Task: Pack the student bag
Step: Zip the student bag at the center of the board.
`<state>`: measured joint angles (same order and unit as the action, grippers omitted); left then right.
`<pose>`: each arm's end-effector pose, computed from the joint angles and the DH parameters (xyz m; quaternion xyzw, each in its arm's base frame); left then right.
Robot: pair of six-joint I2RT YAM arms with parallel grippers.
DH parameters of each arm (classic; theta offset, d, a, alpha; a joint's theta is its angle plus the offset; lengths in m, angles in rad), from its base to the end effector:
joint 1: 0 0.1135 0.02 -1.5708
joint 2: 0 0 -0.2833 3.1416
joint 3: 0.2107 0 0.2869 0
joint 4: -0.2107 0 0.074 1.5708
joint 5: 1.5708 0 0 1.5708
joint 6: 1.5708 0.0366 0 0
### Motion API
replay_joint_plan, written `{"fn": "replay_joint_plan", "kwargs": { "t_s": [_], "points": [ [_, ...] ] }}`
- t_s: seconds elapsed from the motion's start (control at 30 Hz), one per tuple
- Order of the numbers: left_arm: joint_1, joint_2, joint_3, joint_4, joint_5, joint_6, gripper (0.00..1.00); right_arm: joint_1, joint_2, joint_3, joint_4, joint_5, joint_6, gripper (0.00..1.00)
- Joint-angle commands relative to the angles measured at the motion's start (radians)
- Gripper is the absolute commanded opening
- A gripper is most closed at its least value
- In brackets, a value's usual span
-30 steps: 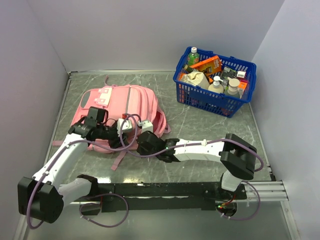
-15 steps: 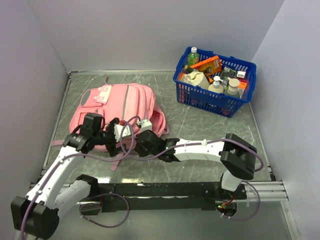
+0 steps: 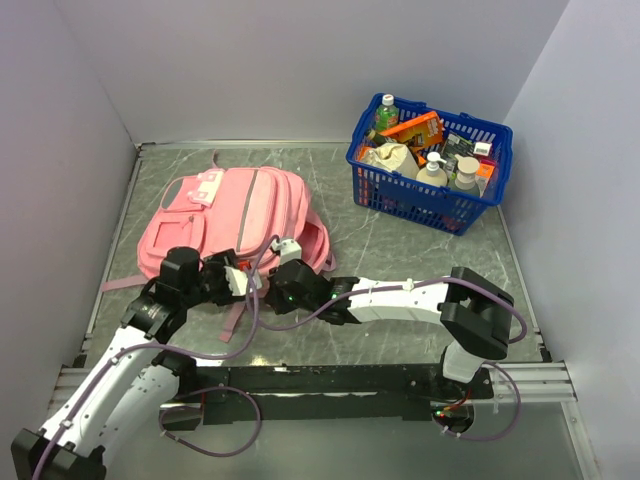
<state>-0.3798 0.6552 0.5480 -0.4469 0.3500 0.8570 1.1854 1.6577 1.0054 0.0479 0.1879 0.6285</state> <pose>0.1559 -0.0758 0.2587 0.5677 0.6518 -0.0345 0.5017 0.1546 0.3629 0.2106 -0.2004 0.8596 0.3131 0.3504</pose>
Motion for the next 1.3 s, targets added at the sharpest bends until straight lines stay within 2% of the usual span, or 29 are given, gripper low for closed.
{"fn": "replay_joint_plan", "kwargs": {
  "t_s": [0.0,0.17,0.27,0.4,0.5,0.77,1.03,1.27],
  "points": [
    [-0.054,0.009,-0.002,0.137,-0.117,0.068,0.59,0.006,-0.053,-0.008,0.029,-0.065,0.005,0.00],
    [-0.100,0.032,-0.013,0.103,-0.108,0.086,0.60,0.006,-0.076,-0.022,0.043,-0.076,0.011,0.00],
    [-0.128,0.052,-0.051,0.115,-0.146,0.114,0.54,0.006,-0.090,-0.025,0.047,-0.082,0.010,0.00],
    [-0.130,0.080,-0.056,0.134,-0.170,0.112,0.01,0.002,-0.116,-0.042,0.032,-0.067,0.013,0.00],
    [-0.128,0.075,-0.046,0.107,-0.180,0.129,0.01,-0.021,-0.139,-0.067,0.011,-0.067,0.026,0.00],
    [-0.130,0.006,-0.034,-0.085,-0.155,0.234,0.01,-0.202,-0.234,-0.182,-0.020,-0.174,0.048,0.00],
    [-0.130,0.041,-0.004,-0.234,-0.148,0.315,0.01,-0.302,-0.295,-0.183,-0.137,-0.168,-0.012,0.00],
    [-0.130,0.009,0.041,-0.309,-0.184,0.318,0.01,-0.409,-0.322,-0.180,-0.186,-0.127,-0.095,0.00]
  ]
}}
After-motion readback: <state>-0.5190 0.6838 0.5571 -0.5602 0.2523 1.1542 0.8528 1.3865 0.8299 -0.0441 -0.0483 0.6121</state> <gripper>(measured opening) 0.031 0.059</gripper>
